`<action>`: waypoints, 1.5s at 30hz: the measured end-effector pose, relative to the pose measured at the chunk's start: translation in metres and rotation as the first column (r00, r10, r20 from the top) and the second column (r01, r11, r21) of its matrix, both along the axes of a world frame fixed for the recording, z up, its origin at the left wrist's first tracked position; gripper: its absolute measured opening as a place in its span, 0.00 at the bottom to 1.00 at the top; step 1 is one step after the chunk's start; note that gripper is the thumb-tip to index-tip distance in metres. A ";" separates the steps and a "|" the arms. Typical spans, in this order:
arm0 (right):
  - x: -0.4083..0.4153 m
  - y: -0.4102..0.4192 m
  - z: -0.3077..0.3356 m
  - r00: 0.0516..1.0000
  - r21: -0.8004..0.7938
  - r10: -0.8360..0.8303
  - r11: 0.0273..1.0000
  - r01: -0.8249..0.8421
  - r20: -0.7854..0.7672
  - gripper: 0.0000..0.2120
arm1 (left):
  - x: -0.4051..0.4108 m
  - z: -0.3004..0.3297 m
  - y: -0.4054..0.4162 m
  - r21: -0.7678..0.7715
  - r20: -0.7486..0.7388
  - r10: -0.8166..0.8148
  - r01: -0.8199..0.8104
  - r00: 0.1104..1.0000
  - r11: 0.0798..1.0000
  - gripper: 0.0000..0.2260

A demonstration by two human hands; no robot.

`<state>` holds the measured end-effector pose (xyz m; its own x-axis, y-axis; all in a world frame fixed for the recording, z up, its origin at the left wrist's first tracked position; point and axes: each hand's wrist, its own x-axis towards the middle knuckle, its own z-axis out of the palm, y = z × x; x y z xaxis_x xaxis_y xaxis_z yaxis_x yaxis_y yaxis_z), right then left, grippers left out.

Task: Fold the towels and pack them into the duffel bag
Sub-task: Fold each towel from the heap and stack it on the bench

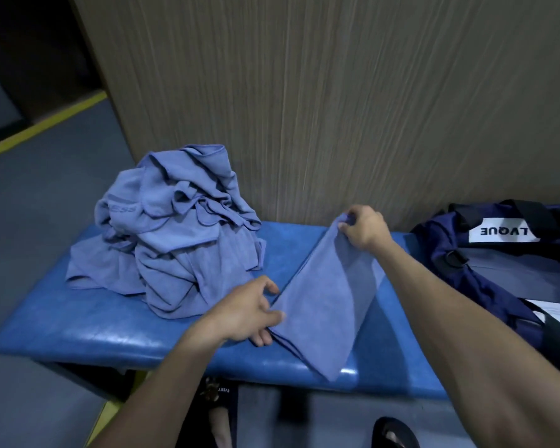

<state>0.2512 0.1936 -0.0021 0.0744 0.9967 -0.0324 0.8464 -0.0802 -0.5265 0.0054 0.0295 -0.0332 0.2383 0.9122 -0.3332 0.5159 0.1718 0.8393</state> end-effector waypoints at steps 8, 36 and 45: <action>-0.033 -0.058 -0.006 0.878 0.211 0.464 0.852 -0.479 0.117 0.18 | 0.015 0.002 -0.014 -0.197 0.195 0.033 0.007 0.980 0.980 0.44; 0.075 -0.243 -0.071 0.735 0.182 0.626 0.716 -0.674 0.259 0.26 | 0.019 -0.021 -0.082 0.664 -0.582 0.032 0.452 0.813 0.596 0.13; 0.083 -0.242 -0.077 0.778 0.353 0.561 0.693 -0.628 0.284 0.22 | 0.017 -0.047 -0.086 0.776 -0.583 0.014 0.552 0.812 0.304 0.10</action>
